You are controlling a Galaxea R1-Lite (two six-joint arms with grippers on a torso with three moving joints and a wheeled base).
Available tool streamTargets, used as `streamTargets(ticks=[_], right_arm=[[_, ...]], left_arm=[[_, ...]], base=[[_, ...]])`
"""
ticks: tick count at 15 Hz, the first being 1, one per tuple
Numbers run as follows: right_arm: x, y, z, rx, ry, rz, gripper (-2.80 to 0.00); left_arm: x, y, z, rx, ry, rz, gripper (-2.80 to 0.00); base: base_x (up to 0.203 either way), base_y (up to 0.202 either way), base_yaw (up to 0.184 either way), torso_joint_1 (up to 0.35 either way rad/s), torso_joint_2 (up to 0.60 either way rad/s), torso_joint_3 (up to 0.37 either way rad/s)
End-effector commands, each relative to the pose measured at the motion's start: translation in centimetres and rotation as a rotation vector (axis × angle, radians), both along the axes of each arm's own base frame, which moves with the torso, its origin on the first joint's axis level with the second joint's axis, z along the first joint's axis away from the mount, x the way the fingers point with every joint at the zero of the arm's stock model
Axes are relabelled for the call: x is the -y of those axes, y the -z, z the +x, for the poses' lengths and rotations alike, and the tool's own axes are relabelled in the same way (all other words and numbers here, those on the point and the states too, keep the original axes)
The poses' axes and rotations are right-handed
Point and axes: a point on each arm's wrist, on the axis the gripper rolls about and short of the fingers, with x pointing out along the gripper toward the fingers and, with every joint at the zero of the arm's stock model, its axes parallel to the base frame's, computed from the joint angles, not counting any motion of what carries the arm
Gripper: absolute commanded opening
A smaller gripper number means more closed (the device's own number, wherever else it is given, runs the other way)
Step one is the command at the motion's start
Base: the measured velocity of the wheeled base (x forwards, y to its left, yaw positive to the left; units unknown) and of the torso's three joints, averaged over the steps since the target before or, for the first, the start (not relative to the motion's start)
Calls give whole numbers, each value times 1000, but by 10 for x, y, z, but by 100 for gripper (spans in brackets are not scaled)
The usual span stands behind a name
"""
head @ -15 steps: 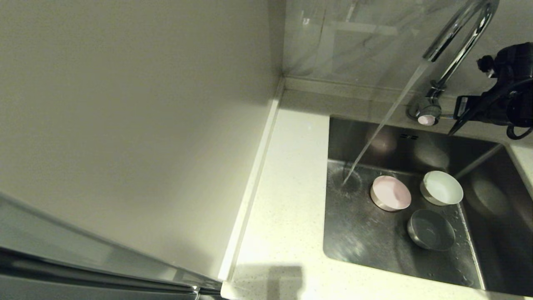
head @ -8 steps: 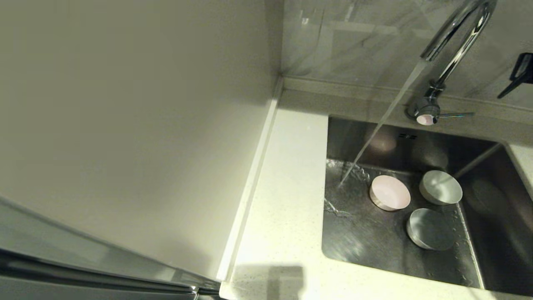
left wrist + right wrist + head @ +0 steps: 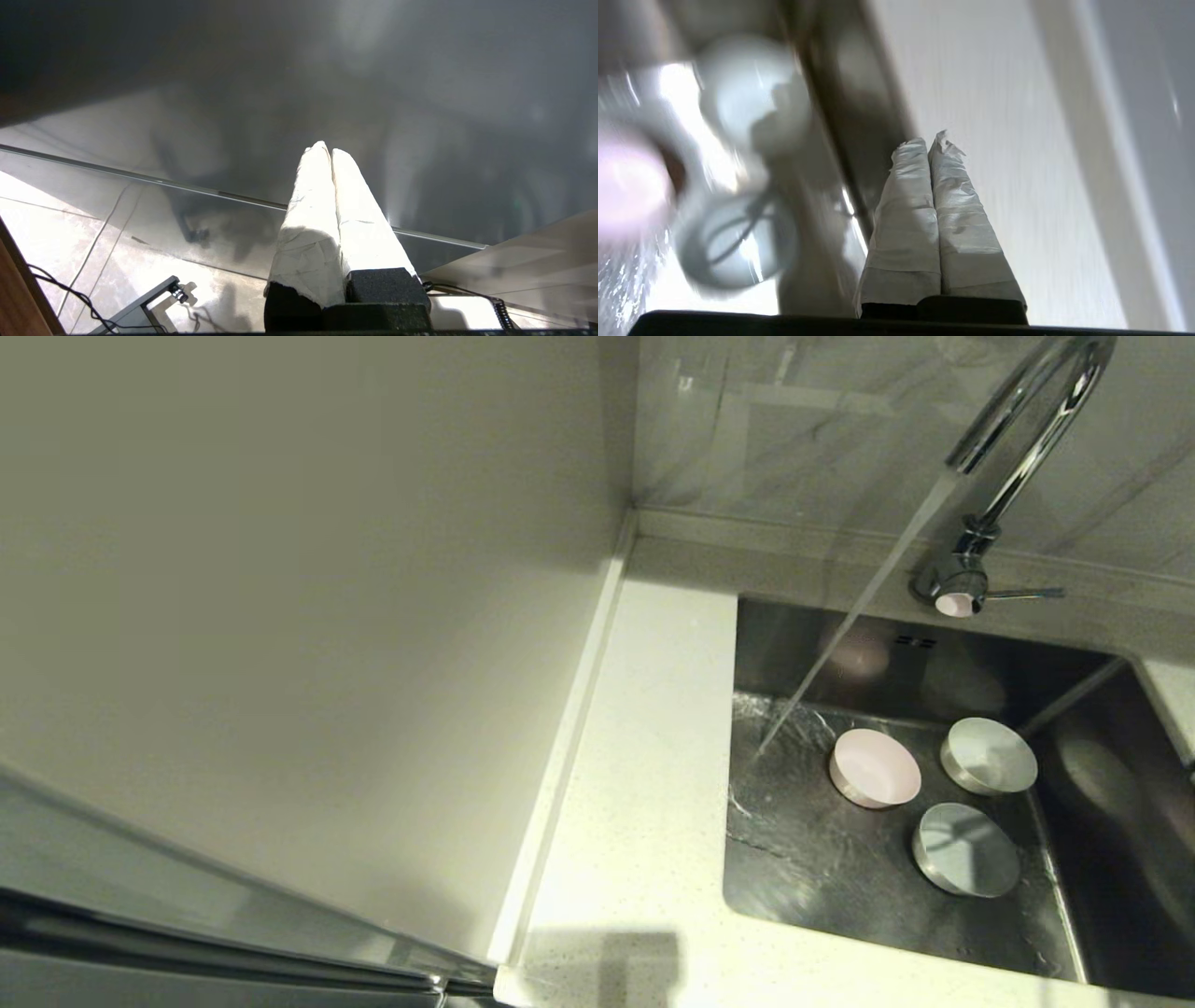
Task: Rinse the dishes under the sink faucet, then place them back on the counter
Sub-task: Wait for the water to rinse the bowl
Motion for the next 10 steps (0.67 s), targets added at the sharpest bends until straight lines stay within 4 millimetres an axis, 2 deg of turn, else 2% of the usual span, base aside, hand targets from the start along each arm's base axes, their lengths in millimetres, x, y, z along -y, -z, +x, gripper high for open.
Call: streamTargets(ticks=[1,3,5,10], right_arm=[[-30,23,-49,-4,-37,-6,-280],[-60,49,-83,-12,-138,-43,-280],[-81,66,-120,28,-221,-108,-280],[-111,91,-193,250,-454,-185,-280]], left_arm=[[0,0,0,4,-1,0,-280],[0,0,0,5,-1,0,-280],[0,0,0,4,-1,-1,-280],[0,0,0,4,-1,-1,-280]], base=[[0,0,0,0,0,0],[0,0,0,0,0,0],[0,0,0,0,0,0],[0,0,0,0,0,0]])
